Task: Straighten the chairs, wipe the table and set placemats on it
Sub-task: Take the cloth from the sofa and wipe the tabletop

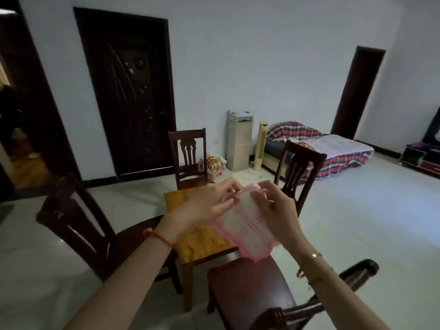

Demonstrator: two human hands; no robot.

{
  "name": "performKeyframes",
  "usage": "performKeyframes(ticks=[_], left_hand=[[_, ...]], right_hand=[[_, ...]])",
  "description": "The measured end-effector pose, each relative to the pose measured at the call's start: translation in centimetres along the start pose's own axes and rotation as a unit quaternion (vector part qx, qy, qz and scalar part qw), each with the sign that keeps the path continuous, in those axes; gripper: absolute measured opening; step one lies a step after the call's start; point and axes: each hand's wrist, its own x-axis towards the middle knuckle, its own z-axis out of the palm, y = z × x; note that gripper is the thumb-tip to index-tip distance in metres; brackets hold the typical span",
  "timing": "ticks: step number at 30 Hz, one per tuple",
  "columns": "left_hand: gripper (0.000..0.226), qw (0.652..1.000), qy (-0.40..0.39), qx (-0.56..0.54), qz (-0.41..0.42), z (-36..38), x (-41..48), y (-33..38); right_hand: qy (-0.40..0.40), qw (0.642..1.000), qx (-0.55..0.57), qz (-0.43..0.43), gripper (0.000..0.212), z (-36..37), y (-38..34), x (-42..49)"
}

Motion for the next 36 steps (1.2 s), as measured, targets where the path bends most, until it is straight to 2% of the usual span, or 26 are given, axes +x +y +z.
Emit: performKeyframes(ticks=[3, 6, 14, 20, 27, 33, 36], left_hand=[[0.01, 0.999, 0.0, -0.044, -0.025, -1.5, 0.5, -7.0], [0.006, 0.995, 0.008, -0.079, -0.065, -2.0, 1.6, -12.9], [0.01, 0.983, -0.002, -0.121, -0.141, -0.4, 8.2, -29.1], [0.019, 0.978, -0.035, -0.143, -0.146, 0.4, 17.2, -42.1], [0.015, 0.974, -0.084, -0.161, -0.134, 2.9, 27.3, -57.1], [0.018, 0.973, -0.123, -0.168, -0.098, 6.8, 33.1, -66.7], [0.012, 0.969, -0.153, -0.179, -0.081, 8.9, 34.9, -70.6]], right_hand=[[0.002, 0.997, -0.071, -0.016, 0.005, 6.1, 1.6, 3.9], [-0.016, 0.994, -0.105, 0.01, 0.004, 10.9, 4.0, 7.5], [-0.102, 0.985, -0.11, 0.084, 0.015, 20.2, 13.4, 17.2], [-0.082, 0.981, -0.144, 0.103, 0.009, 27.1, 22.7, 26.8], [-0.09, 0.964, -0.187, 0.165, 0.013, 34.1, 32.9, 36.8], [-0.085, 0.949, -0.214, 0.216, 0.015, 38.6, 40.4, 41.4], [-0.073, 0.94, -0.221, 0.251, 0.018, 40.4, 43.9, 42.6]])
